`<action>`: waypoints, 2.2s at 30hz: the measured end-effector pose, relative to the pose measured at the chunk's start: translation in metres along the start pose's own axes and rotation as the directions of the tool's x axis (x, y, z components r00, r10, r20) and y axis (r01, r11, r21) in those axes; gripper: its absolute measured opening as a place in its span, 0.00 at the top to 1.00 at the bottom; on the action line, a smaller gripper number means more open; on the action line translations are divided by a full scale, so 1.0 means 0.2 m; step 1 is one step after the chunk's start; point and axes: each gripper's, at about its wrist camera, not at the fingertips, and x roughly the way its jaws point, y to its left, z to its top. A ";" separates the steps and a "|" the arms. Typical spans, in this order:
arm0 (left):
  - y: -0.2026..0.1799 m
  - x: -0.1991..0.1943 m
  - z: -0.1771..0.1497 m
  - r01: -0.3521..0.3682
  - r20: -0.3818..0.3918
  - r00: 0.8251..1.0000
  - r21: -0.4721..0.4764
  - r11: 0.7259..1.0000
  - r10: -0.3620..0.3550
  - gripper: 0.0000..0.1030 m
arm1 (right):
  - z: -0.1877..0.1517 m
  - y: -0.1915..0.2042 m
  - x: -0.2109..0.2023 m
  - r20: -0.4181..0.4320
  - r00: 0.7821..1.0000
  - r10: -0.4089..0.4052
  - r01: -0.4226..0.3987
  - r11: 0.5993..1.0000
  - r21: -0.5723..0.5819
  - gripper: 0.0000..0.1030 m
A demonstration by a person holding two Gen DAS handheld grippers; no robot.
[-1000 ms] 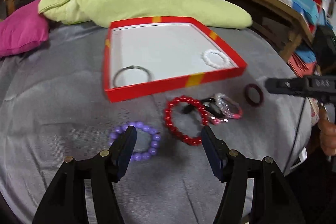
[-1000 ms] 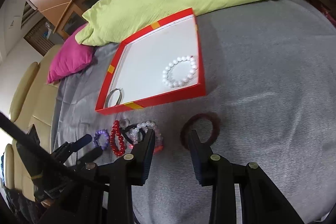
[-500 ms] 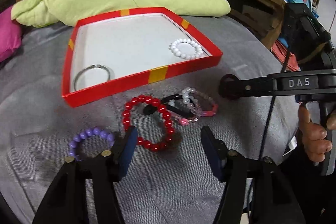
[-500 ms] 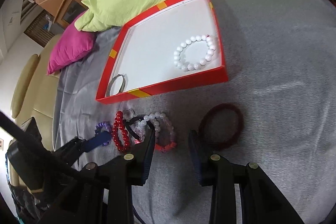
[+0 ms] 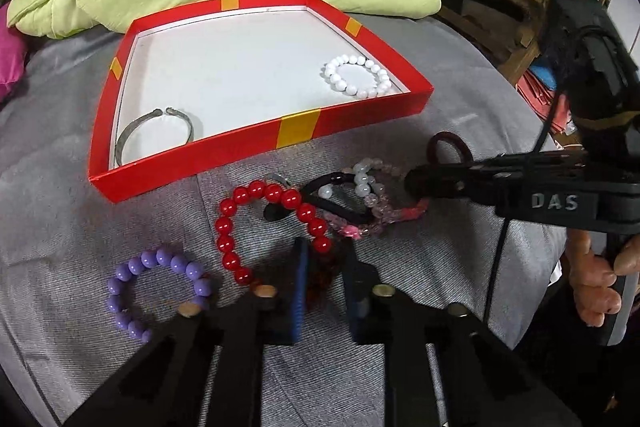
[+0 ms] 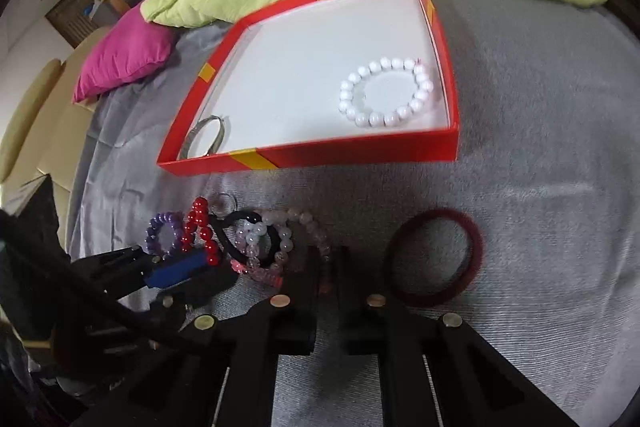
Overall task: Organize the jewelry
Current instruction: 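Grasp the red bead bracelet with the left tool while the right tool grasps the pink crystal bracelet, then place the red bead and pink crystal bracelets into the red tray, opening both tools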
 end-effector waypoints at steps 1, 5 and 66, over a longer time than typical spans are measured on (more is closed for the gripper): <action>0.01 -0.01 0.00 0.012 0.002 1.000 -0.006 1.000 -0.012 0.89 | 0.00 0.00 -0.02 0.012 1.000 0.004 -0.004 1.000 -0.004 0.92; 0.04 -0.07 -0.02 0.045 0.027 0.999 -0.003 0.999 -0.045 0.91 | 0.01 -0.02 -0.11 0.061 0.997 0.049 -0.050 0.999 0.018 0.92; 0.45 -0.04 0.59 -0.098 0.233 0.964 -0.138 0.986 0.128 0.60 | 0.63 -0.19 -0.03 0.326 0.941 0.087 -0.174 0.953 0.248 0.87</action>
